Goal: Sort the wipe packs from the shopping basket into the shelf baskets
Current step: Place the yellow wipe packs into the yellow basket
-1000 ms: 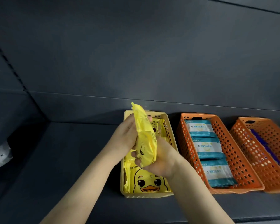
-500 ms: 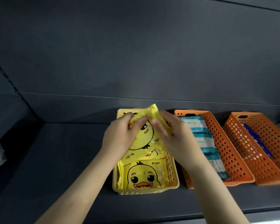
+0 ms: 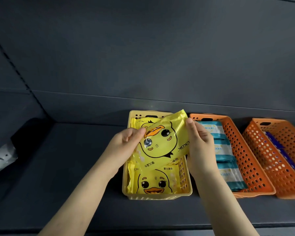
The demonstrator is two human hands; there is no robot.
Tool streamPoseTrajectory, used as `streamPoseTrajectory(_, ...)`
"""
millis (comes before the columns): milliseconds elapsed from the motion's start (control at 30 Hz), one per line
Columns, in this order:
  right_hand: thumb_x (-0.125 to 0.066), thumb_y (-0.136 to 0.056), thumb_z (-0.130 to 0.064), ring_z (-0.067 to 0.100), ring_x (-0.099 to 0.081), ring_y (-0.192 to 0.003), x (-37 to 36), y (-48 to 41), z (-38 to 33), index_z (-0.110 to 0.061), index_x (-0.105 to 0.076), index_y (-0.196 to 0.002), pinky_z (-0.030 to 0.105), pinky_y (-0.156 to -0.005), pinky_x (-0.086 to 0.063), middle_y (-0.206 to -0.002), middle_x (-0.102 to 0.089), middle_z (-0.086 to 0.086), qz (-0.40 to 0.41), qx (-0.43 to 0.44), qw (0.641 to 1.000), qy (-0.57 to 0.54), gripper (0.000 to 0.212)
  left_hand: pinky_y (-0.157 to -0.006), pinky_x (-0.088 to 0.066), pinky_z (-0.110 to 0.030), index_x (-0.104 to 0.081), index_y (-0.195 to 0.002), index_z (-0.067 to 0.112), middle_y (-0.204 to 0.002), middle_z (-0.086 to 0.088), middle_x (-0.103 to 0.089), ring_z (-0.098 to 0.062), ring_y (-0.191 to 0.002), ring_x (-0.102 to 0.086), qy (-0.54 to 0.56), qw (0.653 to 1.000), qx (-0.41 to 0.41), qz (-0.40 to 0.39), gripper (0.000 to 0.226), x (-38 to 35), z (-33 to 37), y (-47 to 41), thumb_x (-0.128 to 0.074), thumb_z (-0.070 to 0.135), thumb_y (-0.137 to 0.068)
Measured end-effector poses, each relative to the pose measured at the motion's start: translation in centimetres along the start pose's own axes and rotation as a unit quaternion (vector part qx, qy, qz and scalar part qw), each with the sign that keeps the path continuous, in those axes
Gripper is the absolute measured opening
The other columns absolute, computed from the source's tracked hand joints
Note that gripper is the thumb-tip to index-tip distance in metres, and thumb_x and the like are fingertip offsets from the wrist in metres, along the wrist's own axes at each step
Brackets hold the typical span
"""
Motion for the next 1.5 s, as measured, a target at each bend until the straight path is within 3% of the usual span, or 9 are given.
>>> streamPoseTrajectory(100, -0.061, -0.085, -0.053, 0.032, -0.057, -0.097, -0.2, -0.1, 1.2, -0.018, -0.070, -0.088, 0.047, -0.094, -0.043, -0.097, -0.063, 0.015, 0.076, -0.029, 0.995, -0.049, 0.036, -0.103, -0.045, -0.052, -0.065, -0.115, 0.017, -0.116, -0.011, -0.069, -0.028, -0.110, -0.065, 0.229, 0.971, 0.068, -0.013, 0.051, -0.4, -0.2, 0.3, -0.063, 0.056, -0.081)
streamPoseTrajectory(200, -0.052, -0.093, -0.047, 0.026, -0.049, -0.079, -0.6, 0.4, 1.8, -0.023, -0.067, -0.076, 0.041, -0.075, -0.043, -0.082, -0.055, 0.007, 0.114, -0.018, 0.993, -0.009, 0.033, -0.093, -0.047, -0.052, -0.058, -0.100, 0.017, -0.111, -0.008, -0.061, -0.031, -0.103, -0.060, 0.325, 0.941, 0.065, 0.061, 0.038, -1.3, -0.2, 0.5, -0.064, 0.050, -0.081)
streamPoseTrajectory(533, -0.046, -0.100, -0.033, 0.003, -0.026, -0.047, -1.1, 1.3, 1.7, -0.016, -0.045, -0.062, 0.018, -0.044, -0.023, -0.051, -0.034, -0.012, 0.140, 0.084, 0.976, 0.142, 0.042, -0.078, -0.055, -0.049, -0.055, -0.079, 0.022, -0.076, 0.003, -0.064, -0.021, -0.076, -0.063, 0.171, 0.945, -0.071, 0.269, 0.035, 0.1, 0.1, 0.4, -0.046, 0.051, -0.094)
streamPoseTrajectory(733, -0.058, -0.089, -0.045, 0.017, -0.062, -0.072, -1.1, 1.3, 2.3, -0.013, -0.066, -0.091, 0.030, -0.068, -0.056, -0.079, -0.064, 0.006, 0.062, -0.150, 0.975, -0.149, 0.033, -0.070, -0.054, -0.034, -0.053, -0.085, 0.025, -0.079, 0.009, -0.067, -0.005, -0.073, -0.068, 0.209, 0.937, -0.033, 0.278, 0.029, 0.6, -0.5, -0.2, -0.042, 0.049, -0.097)
streamPoseTrajectory(867, -0.057, -0.091, -0.039, 0.026, -0.067, -0.109, -3.5, 2.6, 3.5, -0.019, -0.057, -0.128, 0.041, -0.095, -0.052, -0.118, -0.069, 0.009, -0.031, -0.230, 0.948, -0.218, 0.042, -0.085, -0.055, -0.045, -0.056, -0.083, 0.029, -0.092, 0.000, -0.069, -0.023, -0.091, -0.067, 0.168, 0.964, -0.039, 0.203, 0.031, -0.5, -0.6, -0.4, -0.045, 0.055, -0.094)
streamPoseTrajectory(1133, -0.052, -0.095, -0.032, 0.018, -0.072, -0.094, 0.6, -1.7, -0.8, -0.012, -0.057, -0.121, 0.029, -0.068, -0.060, -0.104, -0.075, 0.004, -0.133, -0.130, 0.981, 0.054, 0.033, -0.097, -0.044, -0.034, -0.054, -0.111, 0.039, -0.114, 0.022, -0.062, -0.001, -0.109, -0.057, 0.002, 0.997, -0.021, 0.076, 0.038, 4.3, -2.2, -1.7, -0.039, 0.063, -0.086)
streamPoseTrajectory(1200, -0.059, -0.091, -0.037, 0.016, -0.072, -0.093, 0.4, -2.8, -1.3, -0.016, -0.058, -0.118, 0.031, -0.074, -0.060, -0.104, -0.074, 0.002, -0.256, -0.092, 0.937, 0.221, 0.034, -0.094, -0.037, -0.027, -0.051, -0.118, 0.041, -0.114, 0.029, -0.052, 0.001, -0.112, -0.048, -0.043, 0.999, 0.008, 0.028, 0.033, 4.0, -2.8, -2.5, -0.037, 0.058, -0.094)
streamPoseTrajectory(1367, -0.062, -0.085, -0.051, -0.004, -0.063, -0.101, -1.3, -3.7, 1.4, -0.036, -0.057, -0.114, 0.019, -0.088, -0.049, -0.113, -0.066, -0.020, -0.524, -0.150, 0.687, 0.480, 0.033, -0.105, -0.021, -0.025, -0.025, -0.148, 0.043, -0.151, 0.022, -0.030, 0.000, -0.137, -0.026, -0.039, 0.997, 0.039, -0.055, 0.054, 2.1, -4.2, -3.9, -0.022, 0.060, -0.097)
streamPoseTrajectory(1500, -0.061, -0.084, -0.058, 0.006, -0.059, -0.111, -3.2, -3.8, 3.1, -0.032, -0.056, -0.124, 0.034, -0.102, -0.045, -0.120, -0.064, -0.018, -0.590, -0.145, 0.594, 0.527, 0.049, -0.106, -0.020, -0.024, -0.009, -0.150, 0.048, -0.158, 0.023, -0.015, 0.004, -0.137, -0.020, -0.037, 0.994, 0.047, -0.092, 0.058, 2.0, -4.7, -3.8, -0.019, 0.064, -0.095)
Point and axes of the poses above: each hand's wrist, its own y-axis away from the middle knuckle, its own x-axis out of the back of the hand, z = x × y, the point moved 2 cm from there along -y, towards the middle knuckle
